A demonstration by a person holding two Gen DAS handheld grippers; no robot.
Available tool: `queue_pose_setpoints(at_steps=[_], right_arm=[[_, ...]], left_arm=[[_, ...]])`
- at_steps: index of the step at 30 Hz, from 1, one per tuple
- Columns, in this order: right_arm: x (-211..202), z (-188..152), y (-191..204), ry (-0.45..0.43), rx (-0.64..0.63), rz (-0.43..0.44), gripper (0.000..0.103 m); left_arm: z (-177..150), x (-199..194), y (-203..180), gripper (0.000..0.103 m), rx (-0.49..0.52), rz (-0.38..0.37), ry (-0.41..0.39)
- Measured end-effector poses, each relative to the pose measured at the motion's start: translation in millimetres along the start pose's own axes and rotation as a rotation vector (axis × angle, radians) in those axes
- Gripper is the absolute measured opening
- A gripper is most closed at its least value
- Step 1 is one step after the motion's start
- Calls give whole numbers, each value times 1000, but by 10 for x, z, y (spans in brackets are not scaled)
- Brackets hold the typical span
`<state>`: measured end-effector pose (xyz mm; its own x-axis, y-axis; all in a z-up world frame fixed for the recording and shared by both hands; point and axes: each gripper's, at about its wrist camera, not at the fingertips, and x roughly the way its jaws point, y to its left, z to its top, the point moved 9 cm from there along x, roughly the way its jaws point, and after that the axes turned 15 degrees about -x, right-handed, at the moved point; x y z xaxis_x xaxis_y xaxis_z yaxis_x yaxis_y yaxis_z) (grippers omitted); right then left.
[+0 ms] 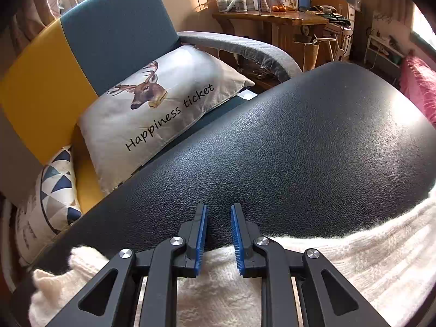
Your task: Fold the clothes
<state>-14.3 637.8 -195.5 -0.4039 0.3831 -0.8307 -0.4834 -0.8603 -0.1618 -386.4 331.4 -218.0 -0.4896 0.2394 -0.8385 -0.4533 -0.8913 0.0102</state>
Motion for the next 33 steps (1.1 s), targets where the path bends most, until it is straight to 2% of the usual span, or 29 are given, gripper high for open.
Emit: queue_pose_setpoints(at_steps=[2, 3, 5, 6, 8, 10, 14, 18, 24, 27, 29, 31, 32, 33], right_arm=[[-66, 8, -81, -19, 52, 12, 22], [-173, 18, -139, -58, 99, 12, 23], [-424, 26, -200, -142, 172, 32, 25], [-541, 57, -126, -186, 190, 113, 28], [-691, 104, 233, -218, 196, 384, 32], [-792, 48, 808, -164, 167, 694, 33], [-852, -287, 1878, 28, 58, 923, 33], [-955, -618, 2860, 223, -52, 1139, 33], [-735, -743, 3271, 356, 6, 1165, 34], [-825, -743, 3507, 366, 61, 1299, 36], [-1109, -587, 3599, 283, 94, 1438, 36], [-1404, -405, 3548, 154, 79, 1492, 36], [-1529, -329, 3521, 99, 69, 1503, 36], [-1442, -374, 3493, 128, 41, 1400, 36]], left_arm=[[-15, -100, 71, 24, -46, -44, 31], [-29, -186, 116, 26, -71, -68, 34], [-128, -444, 202, 52, -109, -111, 23], [-207, -568, 236, 57, -125, -136, 19], [-398, -823, 331, 59, -146, -184, 14], [-606, -1036, 443, 60, -163, -220, 20], [-1158, -1408, 721, 62, -226, -244, 41], [-1706, -1639, 1025, 62, -305, -216, 59], [-2327, -1844, 1329, 62, -460, -229, 66], [-2578, -1851, 1415, 62, -504, -224, 77], [-2656, -1859, 1428, 62, -498, -200, 64], [-2697, -1862, 1386, 62, -457, -150, 59], [-2709, -1863, 1349, 64, -429, -124, 57], [-2722, -1866, 1302, 66, -407, -110, 53]])
